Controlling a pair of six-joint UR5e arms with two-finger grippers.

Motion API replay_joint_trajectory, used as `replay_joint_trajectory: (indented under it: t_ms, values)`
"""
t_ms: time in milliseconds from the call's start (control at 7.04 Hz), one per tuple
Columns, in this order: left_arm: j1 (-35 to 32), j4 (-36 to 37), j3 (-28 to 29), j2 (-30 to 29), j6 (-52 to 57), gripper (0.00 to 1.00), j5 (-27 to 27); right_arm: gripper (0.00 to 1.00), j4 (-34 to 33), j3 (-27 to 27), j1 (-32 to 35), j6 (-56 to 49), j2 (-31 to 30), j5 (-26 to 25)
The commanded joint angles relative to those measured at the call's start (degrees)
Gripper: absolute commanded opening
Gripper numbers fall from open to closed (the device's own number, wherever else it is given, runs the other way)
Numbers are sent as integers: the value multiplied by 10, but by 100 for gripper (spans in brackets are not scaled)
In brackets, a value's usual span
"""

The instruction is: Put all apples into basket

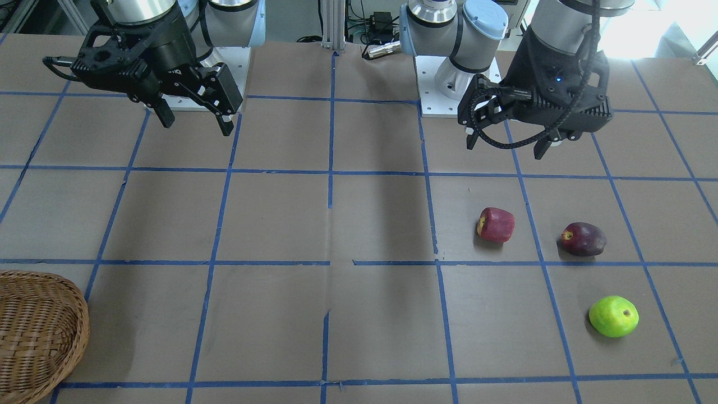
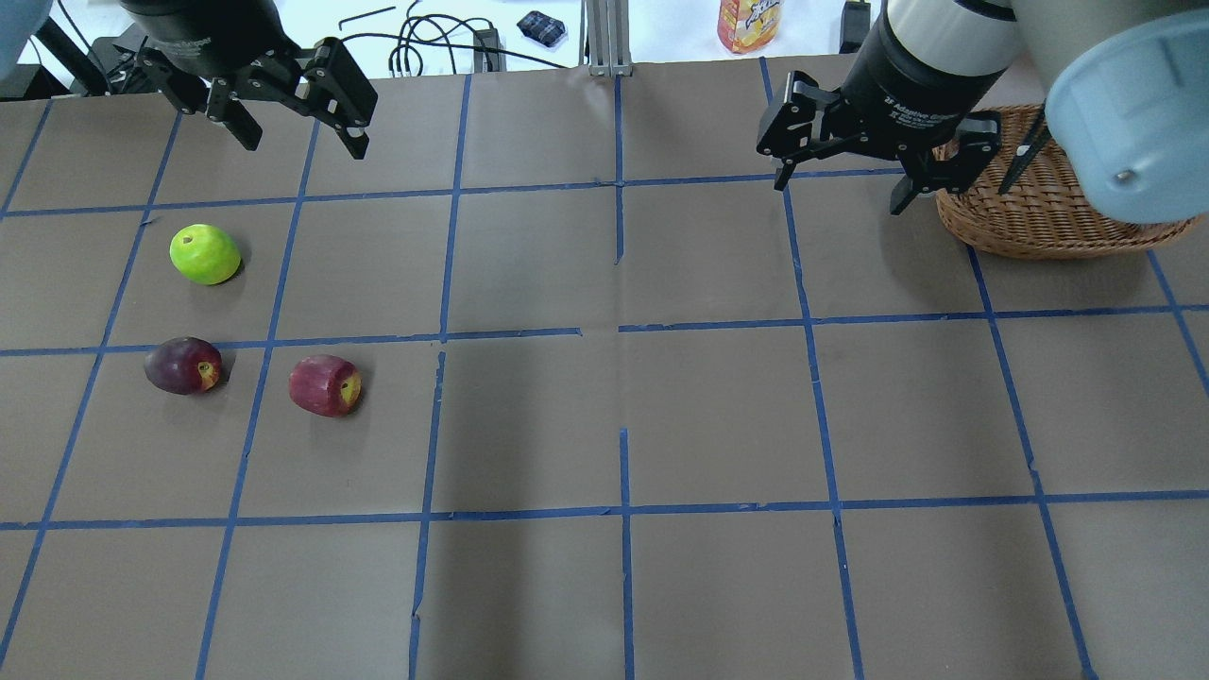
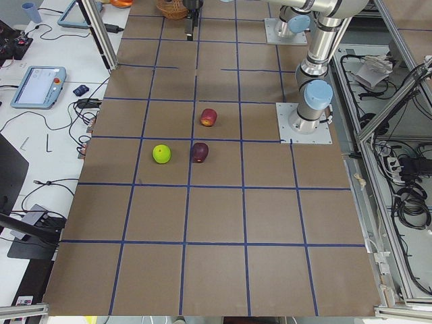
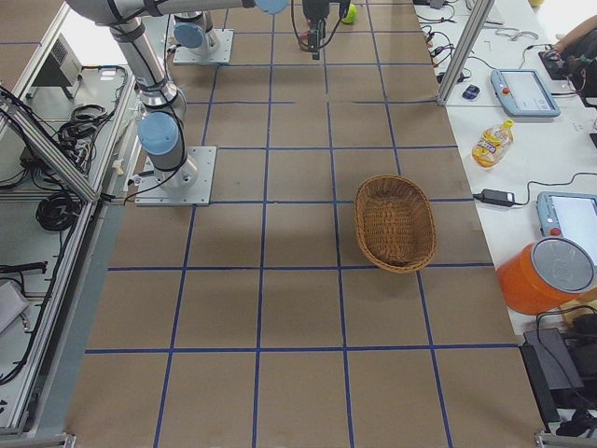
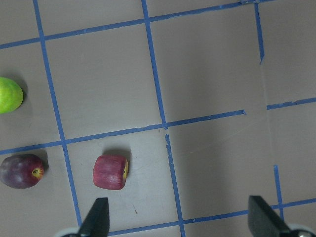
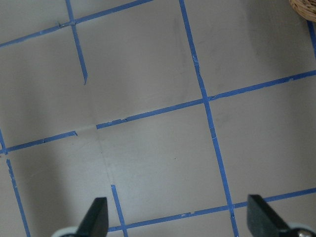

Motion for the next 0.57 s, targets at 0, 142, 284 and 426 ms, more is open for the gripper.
replay_joint_trajectory:
  t_ms: [0,142,284,426]
  values:
    - [-1,0,0,-1,1,100,-1,100,-1,-1,-1,0,1,0]
    - [-1,0,-1,-1,1,100,-1,100,0,-1,0,0,-1,0]
    - [-1,0,-2,-1,1,100,-1,100,0,-2,-1,0,0,0]
    - [-1,0,-4,1,2,100,-1,100,0,-1,0,0,-1,0]
